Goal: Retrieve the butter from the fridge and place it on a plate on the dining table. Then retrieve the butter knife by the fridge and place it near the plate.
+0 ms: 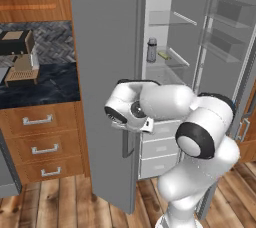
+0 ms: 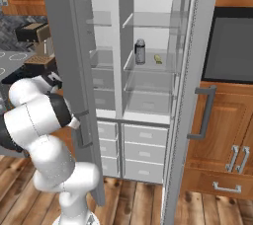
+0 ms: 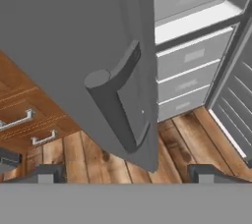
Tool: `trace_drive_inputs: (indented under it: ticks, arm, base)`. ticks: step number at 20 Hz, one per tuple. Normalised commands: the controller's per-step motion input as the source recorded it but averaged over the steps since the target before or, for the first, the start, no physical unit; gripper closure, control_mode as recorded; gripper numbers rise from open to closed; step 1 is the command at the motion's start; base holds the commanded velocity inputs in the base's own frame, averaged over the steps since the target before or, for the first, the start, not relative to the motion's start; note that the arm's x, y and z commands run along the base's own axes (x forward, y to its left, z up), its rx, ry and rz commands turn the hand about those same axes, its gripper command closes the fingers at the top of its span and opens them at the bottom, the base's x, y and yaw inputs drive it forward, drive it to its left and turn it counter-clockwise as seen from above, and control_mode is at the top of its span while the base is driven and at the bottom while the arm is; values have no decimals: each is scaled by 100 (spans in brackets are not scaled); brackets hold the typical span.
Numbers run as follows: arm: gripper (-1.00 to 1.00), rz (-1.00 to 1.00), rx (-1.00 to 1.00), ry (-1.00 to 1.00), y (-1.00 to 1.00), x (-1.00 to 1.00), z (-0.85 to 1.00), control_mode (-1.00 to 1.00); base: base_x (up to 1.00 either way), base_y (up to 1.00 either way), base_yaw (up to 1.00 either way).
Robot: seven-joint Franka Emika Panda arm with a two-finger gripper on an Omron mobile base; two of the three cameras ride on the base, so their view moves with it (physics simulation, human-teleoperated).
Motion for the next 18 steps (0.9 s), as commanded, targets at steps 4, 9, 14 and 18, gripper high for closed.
trace_drive_inputs:
  ticks: [4,9,14,18]
  arm:
    - [-100,-10,1,19,6,-30,100,-100]
    - [-100,-2,0,20,36,-33,100,-100]
    - [-100,7,-14,5,18,-53,100,-100]
    - [-100,7,-5,0,1,-40,100,-100]
  base:
    - [0,0,0]
    - [0,0,0]
    - [0,0,0]
    - [0,0,0]
